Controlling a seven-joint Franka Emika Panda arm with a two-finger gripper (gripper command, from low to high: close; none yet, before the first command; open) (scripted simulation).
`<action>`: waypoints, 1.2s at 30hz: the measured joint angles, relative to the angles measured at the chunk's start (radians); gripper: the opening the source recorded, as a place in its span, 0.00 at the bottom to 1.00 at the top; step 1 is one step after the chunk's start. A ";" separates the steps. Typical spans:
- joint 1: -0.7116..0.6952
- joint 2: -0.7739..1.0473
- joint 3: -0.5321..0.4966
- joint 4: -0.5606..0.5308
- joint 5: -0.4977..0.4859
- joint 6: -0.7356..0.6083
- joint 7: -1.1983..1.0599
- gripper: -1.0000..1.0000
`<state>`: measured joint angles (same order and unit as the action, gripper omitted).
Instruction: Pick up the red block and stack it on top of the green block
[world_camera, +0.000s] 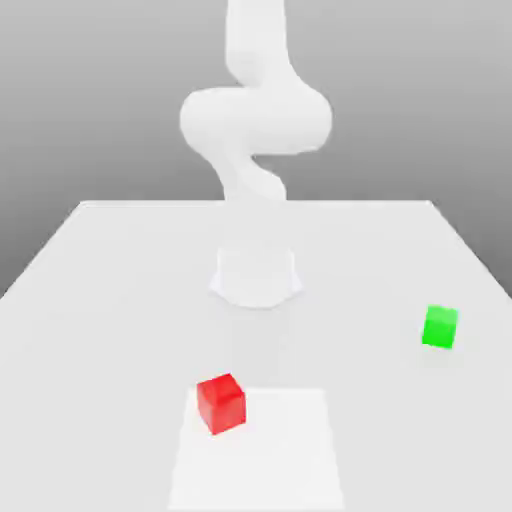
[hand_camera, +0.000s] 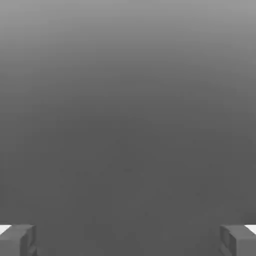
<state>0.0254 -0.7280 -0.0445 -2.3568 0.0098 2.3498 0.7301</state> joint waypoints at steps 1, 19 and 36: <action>0.012 0.035 -0.020 -0.027 0.005 0.024 -0.034 0.50; 0.093 0.699 -0.205 -0.477 -0.020 0.470 -0.553 0.50; -0.008 0.947 -0.057 -0.450 0.172 0.673 -0.702 0.00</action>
<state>0.0175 0.2191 -0.1014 -2.8065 0.1813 3.0228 0.0279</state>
